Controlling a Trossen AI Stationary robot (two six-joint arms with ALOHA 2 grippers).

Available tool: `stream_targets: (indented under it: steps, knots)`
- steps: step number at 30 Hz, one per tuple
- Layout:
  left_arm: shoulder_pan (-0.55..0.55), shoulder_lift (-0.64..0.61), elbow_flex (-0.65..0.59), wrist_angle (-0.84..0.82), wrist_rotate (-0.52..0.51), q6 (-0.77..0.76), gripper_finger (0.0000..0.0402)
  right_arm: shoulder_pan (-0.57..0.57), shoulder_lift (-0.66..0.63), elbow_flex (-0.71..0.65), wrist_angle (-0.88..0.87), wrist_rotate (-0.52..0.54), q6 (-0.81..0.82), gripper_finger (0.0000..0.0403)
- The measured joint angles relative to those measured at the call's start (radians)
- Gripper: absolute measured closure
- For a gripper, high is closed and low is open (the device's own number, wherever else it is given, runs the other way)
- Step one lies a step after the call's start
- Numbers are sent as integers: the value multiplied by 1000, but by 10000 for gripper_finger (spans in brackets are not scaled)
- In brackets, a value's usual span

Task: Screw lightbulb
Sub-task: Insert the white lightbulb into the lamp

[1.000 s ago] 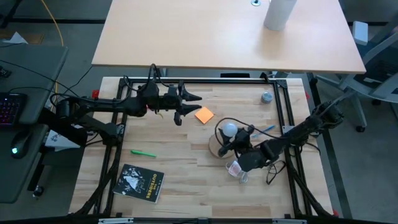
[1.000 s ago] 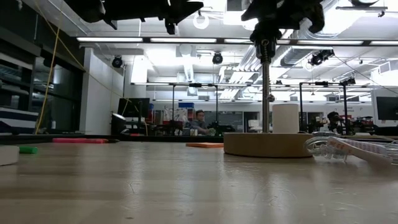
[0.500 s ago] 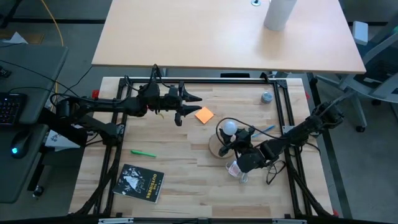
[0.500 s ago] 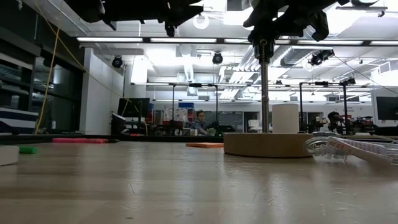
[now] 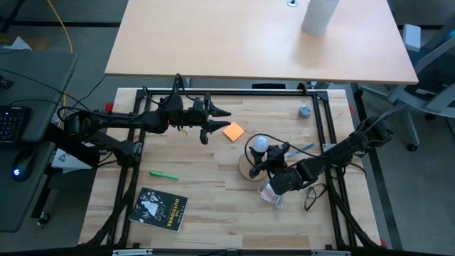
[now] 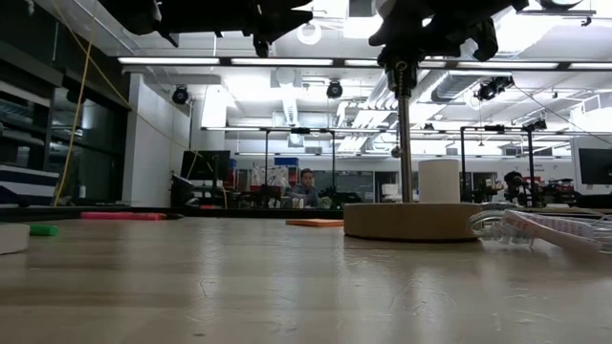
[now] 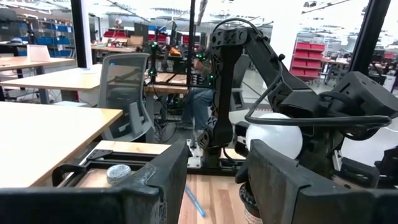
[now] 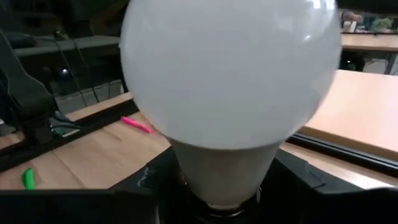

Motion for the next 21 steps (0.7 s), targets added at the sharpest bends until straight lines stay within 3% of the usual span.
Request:
stream_targets:
  steps: [6, 15, 21]
  knots:
    - [0, 0, 0, 0, 0, 0, 249, 0, -1, 0, 7, -25, 23, 204]
    - [0, 0, 0, 0, 0, 1, 249, 0, 0, 0, 17, -28, 10, 92]
    - [1, 0, 0, 0, 0, 9, 249, 0, 0, -2, 13, 0, -17, 80]
